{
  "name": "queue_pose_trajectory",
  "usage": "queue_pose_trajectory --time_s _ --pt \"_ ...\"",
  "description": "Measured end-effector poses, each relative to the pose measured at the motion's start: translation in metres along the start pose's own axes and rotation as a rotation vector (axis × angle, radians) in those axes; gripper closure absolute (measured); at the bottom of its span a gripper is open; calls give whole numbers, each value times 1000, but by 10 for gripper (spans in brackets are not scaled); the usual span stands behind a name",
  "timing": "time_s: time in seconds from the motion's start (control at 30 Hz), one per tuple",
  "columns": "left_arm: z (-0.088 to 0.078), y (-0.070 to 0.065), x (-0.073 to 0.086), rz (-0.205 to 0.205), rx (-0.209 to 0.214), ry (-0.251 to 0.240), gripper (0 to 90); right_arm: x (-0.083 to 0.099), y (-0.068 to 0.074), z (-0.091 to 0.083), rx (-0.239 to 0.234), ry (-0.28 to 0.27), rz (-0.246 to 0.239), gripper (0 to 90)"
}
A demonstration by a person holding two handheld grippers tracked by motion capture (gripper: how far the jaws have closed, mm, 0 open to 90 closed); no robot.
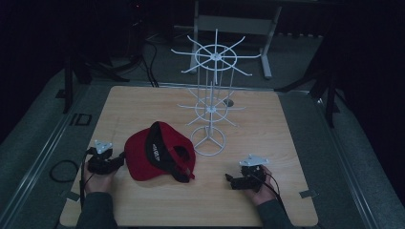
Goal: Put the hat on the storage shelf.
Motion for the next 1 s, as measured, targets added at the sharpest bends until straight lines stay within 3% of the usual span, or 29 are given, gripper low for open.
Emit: queue_pose_trajectory --time_s 0.27,0.37,0.53,0.6,0.67,1.0 --pt "-6 2 -3 -25 29 -31 470 0 0 0 1 0 0 128" --pt "-9 2 -6 9 20 -32 586 0 0 0 1 0 0 128" --pt "-17 -1 -20 42 58 -49 844 0 0 0 1 0 0 128" --pt "-18 -1 -27 61 67 -54 894 0 0 0 1 0 0 128" --pt "-17 0 -34 82 63 -59 900 0 0 0 1 0 0 128" --pt "5 2 -63 99 68 -31 900 0 0 0 0 2 2 128"
Point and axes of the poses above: each handheld gripper's, and its own axes: z roughly forward along the jaws, x roughly out of its underside, y roughly to its left, the point moved 4 cm from there along z, roughly forward along the jaws, and after that the axes turned 11 degrees about x, right-handed, at the moved point
